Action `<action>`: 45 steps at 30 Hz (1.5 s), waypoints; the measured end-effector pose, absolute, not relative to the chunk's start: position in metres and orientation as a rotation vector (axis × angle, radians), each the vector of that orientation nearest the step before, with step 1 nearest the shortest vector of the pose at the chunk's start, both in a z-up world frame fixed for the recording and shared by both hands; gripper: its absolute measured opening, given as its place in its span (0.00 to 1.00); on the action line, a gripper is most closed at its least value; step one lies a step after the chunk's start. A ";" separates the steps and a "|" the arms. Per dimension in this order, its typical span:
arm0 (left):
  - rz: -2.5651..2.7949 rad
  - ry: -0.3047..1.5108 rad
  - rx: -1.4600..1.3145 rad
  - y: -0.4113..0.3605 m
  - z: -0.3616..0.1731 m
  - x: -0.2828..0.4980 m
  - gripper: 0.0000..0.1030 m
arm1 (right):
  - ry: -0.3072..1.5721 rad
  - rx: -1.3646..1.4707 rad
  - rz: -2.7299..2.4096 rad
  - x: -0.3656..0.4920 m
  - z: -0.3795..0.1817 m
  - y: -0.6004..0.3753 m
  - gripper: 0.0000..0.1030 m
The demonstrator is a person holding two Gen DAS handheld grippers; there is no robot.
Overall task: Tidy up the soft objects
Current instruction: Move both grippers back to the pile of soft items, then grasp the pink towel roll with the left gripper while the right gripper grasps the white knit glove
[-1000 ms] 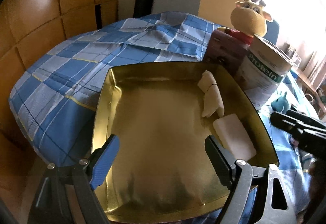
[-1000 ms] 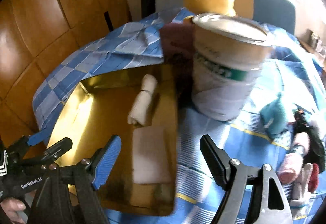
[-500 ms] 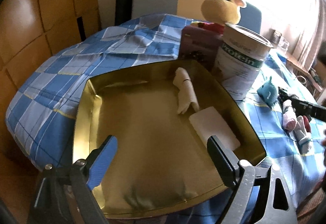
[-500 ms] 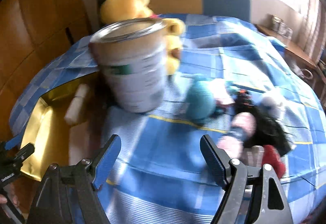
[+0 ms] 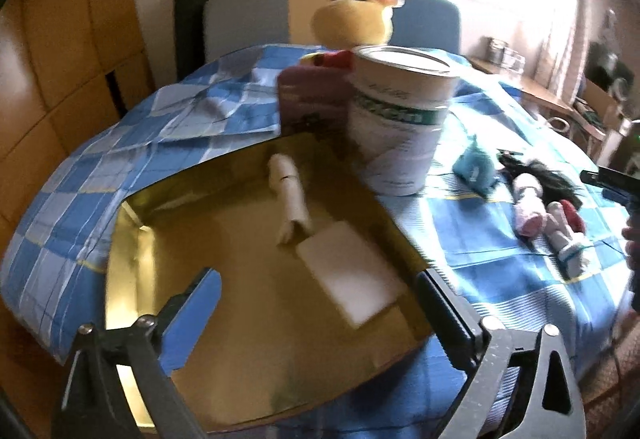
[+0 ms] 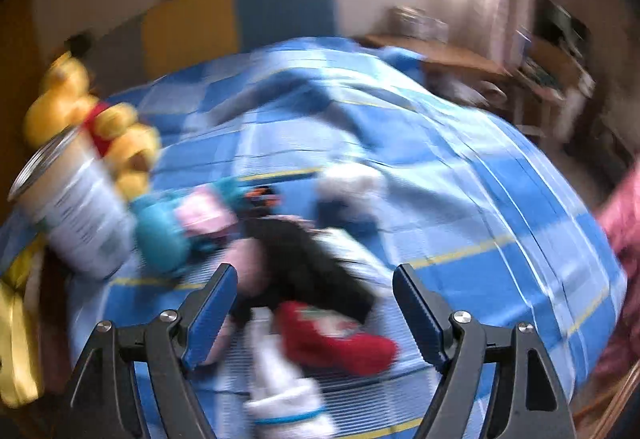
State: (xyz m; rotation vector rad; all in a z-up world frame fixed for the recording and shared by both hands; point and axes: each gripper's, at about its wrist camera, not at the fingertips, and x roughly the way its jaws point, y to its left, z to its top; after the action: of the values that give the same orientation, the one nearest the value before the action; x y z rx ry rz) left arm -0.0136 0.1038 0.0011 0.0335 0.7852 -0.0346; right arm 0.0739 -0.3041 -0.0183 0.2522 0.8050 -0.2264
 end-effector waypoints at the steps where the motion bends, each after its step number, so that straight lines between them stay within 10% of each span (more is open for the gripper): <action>1: -0.056 0.781 0.027 0.098 0.003 -0.012 0.99 | 0.810 0.324 -0.238 0.073 -0.020 -0.316 0.79; 45: -0.463 0.954 0.104 -0.080 -0.031 0.049 0.98 | 0.906 0.640 -0.196 0.068 -0.044 -0.352 0.79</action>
State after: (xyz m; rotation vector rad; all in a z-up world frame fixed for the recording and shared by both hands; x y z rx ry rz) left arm 0.0494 -0.0802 -0.0308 0.1042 0.9537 -0.4629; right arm 0.0676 -0.3523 -0.0442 0.6399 0.9058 -0.1956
